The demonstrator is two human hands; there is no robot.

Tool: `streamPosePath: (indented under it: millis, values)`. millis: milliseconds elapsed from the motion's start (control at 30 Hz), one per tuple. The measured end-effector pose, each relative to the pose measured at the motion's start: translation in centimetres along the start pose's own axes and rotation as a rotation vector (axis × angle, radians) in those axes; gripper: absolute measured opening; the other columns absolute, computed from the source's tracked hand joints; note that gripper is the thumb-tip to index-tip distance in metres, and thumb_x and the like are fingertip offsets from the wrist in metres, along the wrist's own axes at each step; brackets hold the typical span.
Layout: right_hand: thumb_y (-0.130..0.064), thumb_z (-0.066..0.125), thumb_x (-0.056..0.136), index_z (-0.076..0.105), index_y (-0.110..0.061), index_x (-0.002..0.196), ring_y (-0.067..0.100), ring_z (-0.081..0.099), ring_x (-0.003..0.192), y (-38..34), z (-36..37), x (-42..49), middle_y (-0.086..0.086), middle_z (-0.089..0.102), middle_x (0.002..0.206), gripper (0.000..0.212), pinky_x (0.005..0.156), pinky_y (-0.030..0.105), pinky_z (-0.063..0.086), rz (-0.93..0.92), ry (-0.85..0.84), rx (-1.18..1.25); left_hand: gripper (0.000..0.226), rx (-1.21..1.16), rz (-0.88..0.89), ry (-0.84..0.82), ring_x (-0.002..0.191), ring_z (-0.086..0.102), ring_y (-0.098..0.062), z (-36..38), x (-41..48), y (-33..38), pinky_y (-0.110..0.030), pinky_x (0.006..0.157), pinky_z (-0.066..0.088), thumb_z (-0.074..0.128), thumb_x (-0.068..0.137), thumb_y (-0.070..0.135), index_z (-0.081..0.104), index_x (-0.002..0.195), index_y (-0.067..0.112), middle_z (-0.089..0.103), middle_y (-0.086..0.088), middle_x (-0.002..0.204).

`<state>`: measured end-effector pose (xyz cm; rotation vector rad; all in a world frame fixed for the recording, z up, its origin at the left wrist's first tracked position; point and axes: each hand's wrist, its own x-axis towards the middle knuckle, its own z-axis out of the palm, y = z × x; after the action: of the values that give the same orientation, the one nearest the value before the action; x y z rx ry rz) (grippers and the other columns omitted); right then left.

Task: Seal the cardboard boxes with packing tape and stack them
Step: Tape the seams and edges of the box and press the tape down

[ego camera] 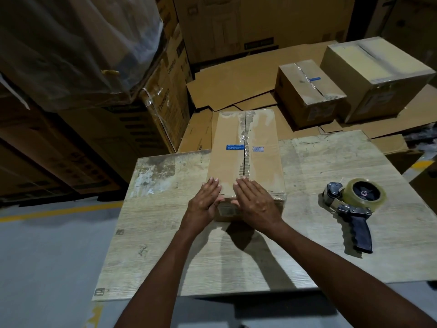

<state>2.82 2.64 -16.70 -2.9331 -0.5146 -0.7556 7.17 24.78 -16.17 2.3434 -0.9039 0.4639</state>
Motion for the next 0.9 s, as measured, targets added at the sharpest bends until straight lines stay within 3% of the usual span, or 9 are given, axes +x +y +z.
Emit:
streamPosePath:
  millis: [167,300,433,567,700,800,900]
  values:
    - [-0.039,0.044,0.106,0.053,-0.004,0.146,0.031,0.051,0.141,0.4,-1.1,0.0,0.019,0.053,0.151,0.054,0.119,0.044,0.039,-0.047,-0.037,0.028,0.053,-0.047,0.020,-0.090,0.151,0.033,-0.018,-1.2,0.1,-0.1,-0.046,0.119,0.038,0.069,0.097,0.011,0.052,0.147,0.009,0.045,-0.006,0.157]
    - [-0.046,0.039,0.107,0.059,-0.010,0.141,0.026,0.053,0.139,-0.6,-2.0,0.9,0.013,0.058,0.147,0.054,0.118,0.041,0.037,0.108,-0.102,0.127,0.058,-0.065,0.000,-0.190,0.155,0.023,-0.014,-2.5,0.3,-0.7,-0.042,0.122,0.034,0.065,0.098,0.005,0.046,0.152,0.012,0.036,-0.001,0.162]
    - [-0.048,0.041,0.107,0.067,-0.011,0.134,0.027,0.060,0.131,-1.7,-1.9,1.5,0.013,0.064,0.140,0.053,0.114,0.043,0.044,0.184,-0.152,0.159,0.057,-0.120,-0.048,-0.133,0.151,0.033,-0.014,-3.4,-0.2,-1.2,-0.044,0.117,0.041,0.067,0.095,-0.002,0.052,0.148,0.010,0.044,-0.004,0.158]
    - [-0.050,0.036,0.105,0.058,-0.009,0.142,0.029,0.054,0.139,-1.0,-2.2,1.0,0.015,0.057,0.148,0.060,0.118,0.045,0.037,0.138,-0.246,0.135,0.058,-0.260,-0.311,0.031,0.139,0.050,-0.009,-3.6,-2.1,-1.2,-0.042,0.112,0.047,0.079,0.088,0.006,0.059,0.142,0.013,0.054,0.003,0.148]
    - [-0.048,0.052,0.102,0.047,-0.009,0.152,0.031,0.040,0.149,-0.5,-3.1,1.2,0.016,0.043,0.159,0.064,0.122,0.044,0.018,0.076,-0.316,0.159,0.067,-0.433,-0.573,0.129,0.128,0.059,-0.010,-4.4,-3.4,-0.4,-0.022,0.103,0.051,0.086,0.082,0.019,0.058,0.143,0.017,0.053,0.014,0.143]
    - [-0.055,0.026,0.104,0.045,-0.011,0.152,0.031,0.039,0.149,-0.3,-4.2,2.1,0.016,0.042,0.160,0.068,0.121,0.041,0.016,0.071,-0.347,0.204,0.056,-0.457,-0.629,0.223,0.114,0.067,-0.009,-4.3,-3.0,0.2,-0.014,0.090,0.054,0.086,0.081,0.021,0.067,0.134,0.013,0.066,0.004,0.131]
    - [-0.059,0.007,0.103,0.034,-0.013,0.158,0.026,0.026,0.155,0.4,-4.5,2.9,0.014,0.031,0.166,0.077,0.125,0.036,0.007,0.076,-0.396,0.238,0.047,-0.444,-0.649,0.280,0.099,0.069,-0.007,-3.4,-1.9,0.9,-0.019,0.079,0.056,0.089,0.077,0.021,0.075,0.121,0.010,0.074,0.001,0.109]
